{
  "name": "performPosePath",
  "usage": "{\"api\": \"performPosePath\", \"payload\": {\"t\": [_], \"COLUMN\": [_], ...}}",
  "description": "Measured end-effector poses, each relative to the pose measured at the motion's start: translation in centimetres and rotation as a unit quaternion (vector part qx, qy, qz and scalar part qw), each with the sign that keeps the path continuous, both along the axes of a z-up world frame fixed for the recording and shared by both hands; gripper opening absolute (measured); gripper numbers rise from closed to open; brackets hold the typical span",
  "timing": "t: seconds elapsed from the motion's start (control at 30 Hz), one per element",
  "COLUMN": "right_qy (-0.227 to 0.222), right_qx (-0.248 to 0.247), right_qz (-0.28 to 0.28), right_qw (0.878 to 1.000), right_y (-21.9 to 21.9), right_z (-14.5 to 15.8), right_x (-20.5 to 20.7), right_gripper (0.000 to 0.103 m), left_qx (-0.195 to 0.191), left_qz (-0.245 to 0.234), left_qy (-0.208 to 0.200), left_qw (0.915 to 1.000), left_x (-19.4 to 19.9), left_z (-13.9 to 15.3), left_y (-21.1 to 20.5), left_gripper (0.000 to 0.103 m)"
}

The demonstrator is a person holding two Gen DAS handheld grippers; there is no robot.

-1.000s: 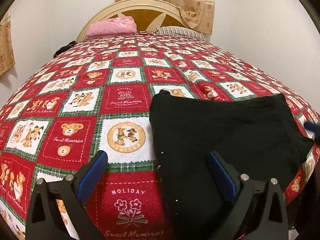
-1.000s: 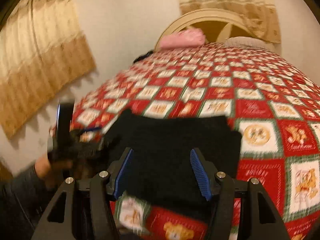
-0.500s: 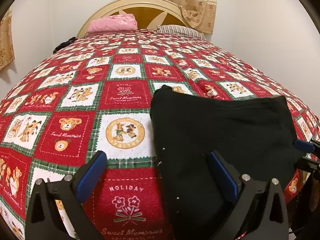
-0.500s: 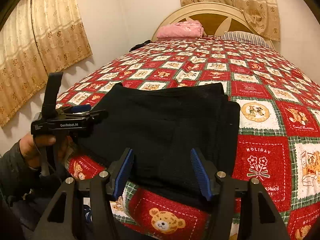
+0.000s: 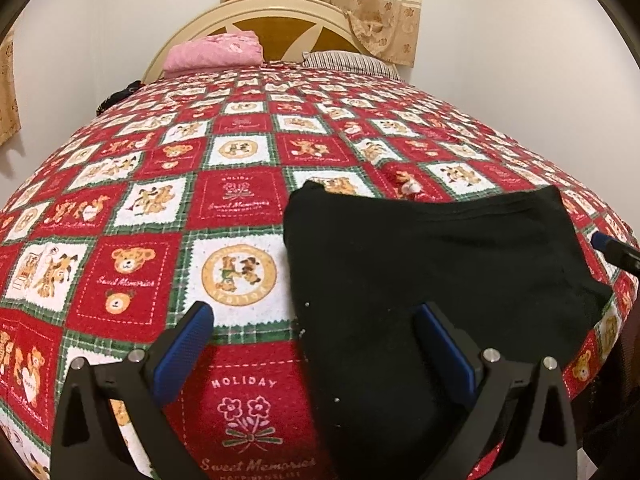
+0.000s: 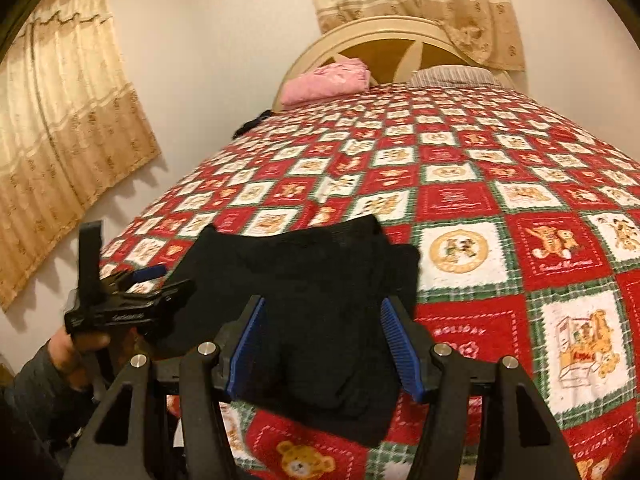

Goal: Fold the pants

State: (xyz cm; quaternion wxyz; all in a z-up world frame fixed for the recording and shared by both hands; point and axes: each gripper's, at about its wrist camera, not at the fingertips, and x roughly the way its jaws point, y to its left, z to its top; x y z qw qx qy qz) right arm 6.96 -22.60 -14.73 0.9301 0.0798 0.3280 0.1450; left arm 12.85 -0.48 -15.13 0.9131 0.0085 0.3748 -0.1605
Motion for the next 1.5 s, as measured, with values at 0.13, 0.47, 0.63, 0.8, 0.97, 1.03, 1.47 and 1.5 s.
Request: {"api": "performPosePath", "payload": {"t": [0.13, 0.47, 0.63, 0.8, 0.97, 1.03, 1.47, 1.5], "right_qy": [0.050, 0.071, 0.064, 0.059, 0.059, 0.058, 0.049, 0.044], "right_qx": [0.043, 0.084, 0.091, 0.089, 0.097, 0.105, 0.137, 0.137], "right_qz": [-0.024, -0.027, -0.032, -0.032, -0.028, -0.024, -0.010, -0.007], "right_qw": [0.998, 0.994, 0.993, 0.994, 0.993, 0.992, 0.989, 0.990], "right_y": [-1.7, -2.8, -2.7, -2.4, -2.4, -2.5, -2.7, -2.5], "right_z": [-1.4, -3.4, -3.6, -3.7, -3.9, -3.9, -3.9, -3.7], "right_x": [2.4, 3.3, 3.6, 3.7, 3.6, 3.5, 2.6, 2.5], "right_gripper": [0.061, 0.061, 0.061, 0.061, 0.061, 0.053, 0.032, 0.031], "left_qx": [-0.009, -0.039, -0.045, -0.052, -0.051, -0.060, -0.128, -0.138], "left_qz": [-0.007, -0.023, -0.030, -0.033, -0.036, -0.040, -0.073, -0.076], "left_qy": [0.014, 0.054, 0.070, 0.069, 0.066, 0.065, 0.068, 0.069], "left_qw": [0.9998, 0.9975, 0.9961, 0.9957, 0.9958, 0.9953, 0.9868, 0.9851], "left_x": [0.8, 2.3, 2.9, 2.8, 2.7, 2.5, 2.1, 2.1], "left_z": [-0.6, -1.3, -1.5, -1.4, -1.3, -1.2, -1.1, -1.0], "left_y": [0.1, 0.1, 0.1, 0.2, 0.1, 0.3, 0.7, 0.9], "left_gripper": [0.103, 0.103, 0.103, 0.103, 0.102, 0.098, 0.040, 0.030]}}
